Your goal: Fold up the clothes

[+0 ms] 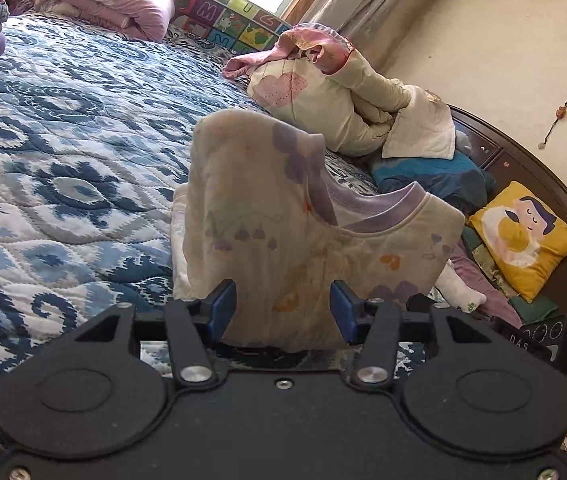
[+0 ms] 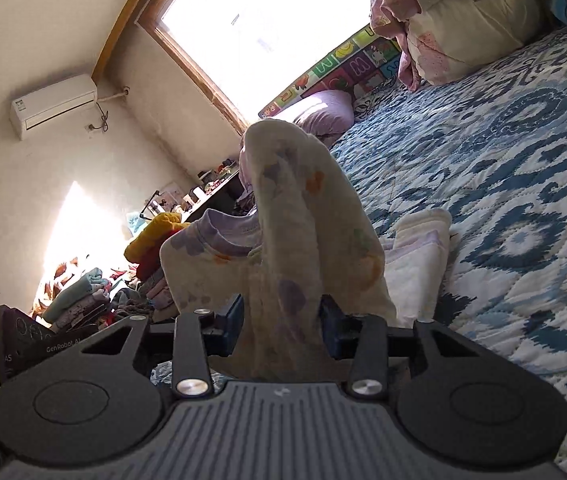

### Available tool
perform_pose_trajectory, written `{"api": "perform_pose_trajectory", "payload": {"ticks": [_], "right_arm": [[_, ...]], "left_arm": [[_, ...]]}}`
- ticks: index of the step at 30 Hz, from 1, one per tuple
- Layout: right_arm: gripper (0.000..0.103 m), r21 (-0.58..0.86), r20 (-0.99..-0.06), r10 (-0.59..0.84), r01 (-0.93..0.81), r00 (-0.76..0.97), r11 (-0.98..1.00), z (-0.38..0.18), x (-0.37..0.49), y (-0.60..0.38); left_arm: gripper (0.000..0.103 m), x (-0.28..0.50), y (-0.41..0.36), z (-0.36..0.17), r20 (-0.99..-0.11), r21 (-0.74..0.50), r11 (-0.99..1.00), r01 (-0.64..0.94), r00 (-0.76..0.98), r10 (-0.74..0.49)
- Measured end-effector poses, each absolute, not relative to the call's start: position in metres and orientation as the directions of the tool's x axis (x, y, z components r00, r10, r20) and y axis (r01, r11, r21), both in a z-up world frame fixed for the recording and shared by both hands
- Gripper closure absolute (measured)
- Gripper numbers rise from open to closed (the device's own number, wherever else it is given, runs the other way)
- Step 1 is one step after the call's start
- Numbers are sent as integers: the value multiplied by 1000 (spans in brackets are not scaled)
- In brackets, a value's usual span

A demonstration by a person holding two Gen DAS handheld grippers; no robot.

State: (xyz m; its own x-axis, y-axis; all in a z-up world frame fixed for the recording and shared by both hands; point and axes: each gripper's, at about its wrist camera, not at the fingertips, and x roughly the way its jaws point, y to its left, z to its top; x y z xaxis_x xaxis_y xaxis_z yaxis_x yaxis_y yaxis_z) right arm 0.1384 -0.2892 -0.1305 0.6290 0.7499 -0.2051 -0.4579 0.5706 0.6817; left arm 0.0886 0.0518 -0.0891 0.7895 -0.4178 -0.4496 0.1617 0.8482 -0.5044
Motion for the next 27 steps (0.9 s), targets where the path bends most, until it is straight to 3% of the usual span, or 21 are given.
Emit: {"api": "perform_pose_trajectory", "payload": {"ticks": [3, 7, 10, 16, 27], "right_arm": [[44, 700, -198, 776, -467, 599, 539, -131, 120, -297], [22, 679, -214, 816, -518, 538, 520, -126, 88, -316], [14, 686, -210, 810, -507, 548, 521, -128, 64, -353], [9, 798, -138, 709, -347, 691, 493, -146, 70, -413], [9, 668, -372, 664, -309, 648, 676, -175, 134, -350]], "left_arm": [[44, 67, 53, -85, -454, -484, 853, 193, 779, -434], [38, 40, 62, -82, -498, -441, 863, 247, 733, -464], [36, 21, 77, -80, -515, -422, 871, 251, 724, -459], [34, 34, 105, -86, -514, -503, 854, 135, 748, -421], [34, 129, 93, -132, -589, -586, 810, -17, 696, -411]]}}
